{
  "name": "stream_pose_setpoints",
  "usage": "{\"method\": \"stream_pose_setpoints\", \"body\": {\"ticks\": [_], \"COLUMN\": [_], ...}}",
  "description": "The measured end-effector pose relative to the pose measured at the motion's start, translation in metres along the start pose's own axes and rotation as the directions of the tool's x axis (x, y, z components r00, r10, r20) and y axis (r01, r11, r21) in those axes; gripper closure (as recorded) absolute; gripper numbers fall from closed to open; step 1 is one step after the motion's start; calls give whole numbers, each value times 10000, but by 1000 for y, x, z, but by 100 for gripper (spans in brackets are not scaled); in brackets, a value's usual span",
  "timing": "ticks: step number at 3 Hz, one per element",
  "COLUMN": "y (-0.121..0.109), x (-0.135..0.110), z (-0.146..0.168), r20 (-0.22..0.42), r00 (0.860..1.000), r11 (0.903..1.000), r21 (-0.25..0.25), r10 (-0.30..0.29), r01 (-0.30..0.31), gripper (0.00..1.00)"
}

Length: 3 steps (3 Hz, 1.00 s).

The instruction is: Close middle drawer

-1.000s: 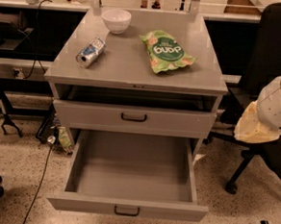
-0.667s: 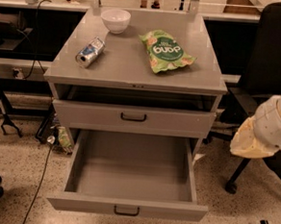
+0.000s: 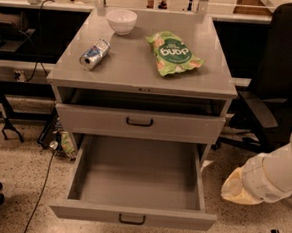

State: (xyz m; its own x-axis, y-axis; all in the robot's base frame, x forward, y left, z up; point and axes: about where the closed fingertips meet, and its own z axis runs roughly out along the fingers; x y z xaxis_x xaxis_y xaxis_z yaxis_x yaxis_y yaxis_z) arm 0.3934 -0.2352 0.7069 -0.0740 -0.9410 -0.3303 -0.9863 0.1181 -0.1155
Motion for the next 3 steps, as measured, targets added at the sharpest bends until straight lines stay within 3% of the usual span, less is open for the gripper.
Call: {"method": "stream_pose_setpoints", "body": {"ticks": [2,3], "y": [3,13], "x": [3,1], "z": [11,43], "r20": [-112,72], "r00": [9998,9994], "r11": [9998,9981], "r21": [-100,-529], "r10": [168,330], "r01": [-169,-326], "gripper": [100,100]}}
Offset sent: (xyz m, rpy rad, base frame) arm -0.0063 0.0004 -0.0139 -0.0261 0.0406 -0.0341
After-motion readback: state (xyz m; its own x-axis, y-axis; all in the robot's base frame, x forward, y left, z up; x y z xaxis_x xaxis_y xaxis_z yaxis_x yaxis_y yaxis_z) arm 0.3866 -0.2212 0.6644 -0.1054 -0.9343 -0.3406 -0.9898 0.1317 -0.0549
